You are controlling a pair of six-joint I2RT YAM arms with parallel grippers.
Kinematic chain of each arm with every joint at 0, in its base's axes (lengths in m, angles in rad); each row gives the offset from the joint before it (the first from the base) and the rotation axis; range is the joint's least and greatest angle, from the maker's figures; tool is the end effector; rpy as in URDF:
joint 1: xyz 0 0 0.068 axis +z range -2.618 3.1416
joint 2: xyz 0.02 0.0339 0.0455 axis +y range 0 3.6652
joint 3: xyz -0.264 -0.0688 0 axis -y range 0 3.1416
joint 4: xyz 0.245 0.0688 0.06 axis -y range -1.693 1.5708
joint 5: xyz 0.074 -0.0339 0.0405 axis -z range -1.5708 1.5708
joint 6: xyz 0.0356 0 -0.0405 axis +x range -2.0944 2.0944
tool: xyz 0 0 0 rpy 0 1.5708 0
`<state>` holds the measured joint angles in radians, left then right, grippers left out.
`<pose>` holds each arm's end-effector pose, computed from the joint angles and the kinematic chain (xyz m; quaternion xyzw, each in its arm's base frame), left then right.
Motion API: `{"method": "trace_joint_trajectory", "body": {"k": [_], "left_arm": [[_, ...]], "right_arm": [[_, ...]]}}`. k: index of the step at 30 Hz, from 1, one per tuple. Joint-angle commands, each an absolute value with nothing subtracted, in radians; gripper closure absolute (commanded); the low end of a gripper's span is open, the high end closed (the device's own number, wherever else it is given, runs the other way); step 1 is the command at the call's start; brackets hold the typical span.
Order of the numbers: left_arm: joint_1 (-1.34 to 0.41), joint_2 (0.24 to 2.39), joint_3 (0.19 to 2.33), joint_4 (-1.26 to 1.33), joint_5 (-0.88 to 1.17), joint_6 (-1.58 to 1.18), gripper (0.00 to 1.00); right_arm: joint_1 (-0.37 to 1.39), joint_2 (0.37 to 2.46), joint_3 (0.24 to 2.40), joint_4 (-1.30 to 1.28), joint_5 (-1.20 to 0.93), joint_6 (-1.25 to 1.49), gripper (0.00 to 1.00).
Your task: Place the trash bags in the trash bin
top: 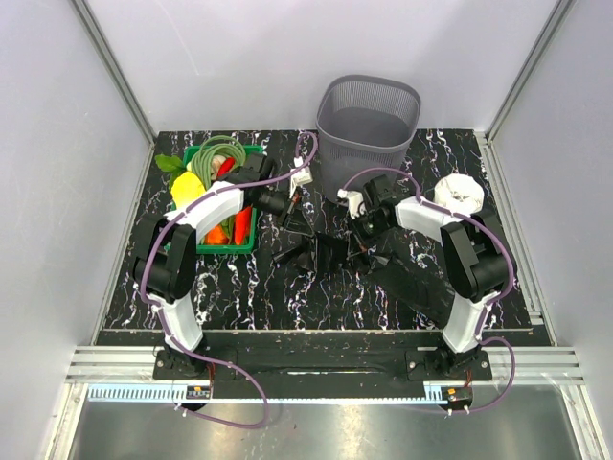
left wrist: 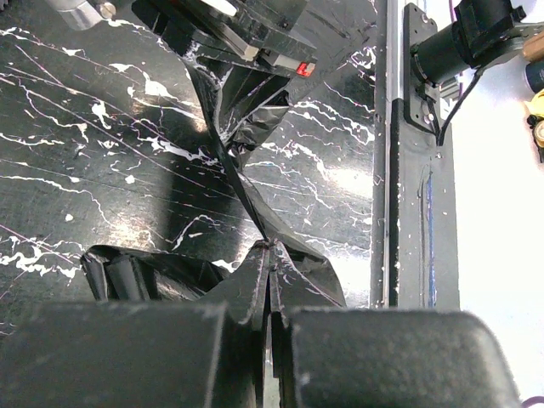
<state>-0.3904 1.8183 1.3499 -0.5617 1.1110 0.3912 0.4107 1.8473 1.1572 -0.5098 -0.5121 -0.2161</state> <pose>0.3361 -0.1728 0.2354 0.4421 0.7034 -0.5081 0.2271 0.3206 0.1586 0.1599 -0.3376 0.8901 0.2651 0.1533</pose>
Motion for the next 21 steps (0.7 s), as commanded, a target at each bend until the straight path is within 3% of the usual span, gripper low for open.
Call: {"method": "trace_joint_trajectory", "body": {"k": [1,3,11,21], "left_arm": [[-0.350,1.721,1.365,-0.543,1.184,0.388,1.00],[-0.359,1.733,1.351,-0.534,1.166,0.394,1.00],[-0.393,1.756,1.336,-0.534,1.169,0.419,1.00],[-0.419,1.776,1.338,-0.535,1.170,0.422,1.00]], "right_arm": [[0.371,1.835,1.114,-0.620,-0.331,-0.267,0.87],[0.373,1.815,1.132,-0.646,-0.386,-0.287,0.60],[0.376,1.741,1.183,-0.710,-0.646,-0.394,0.16],[0.417,1.770,1.293,-0.715,-0.781,-0.410,0.15]]}}
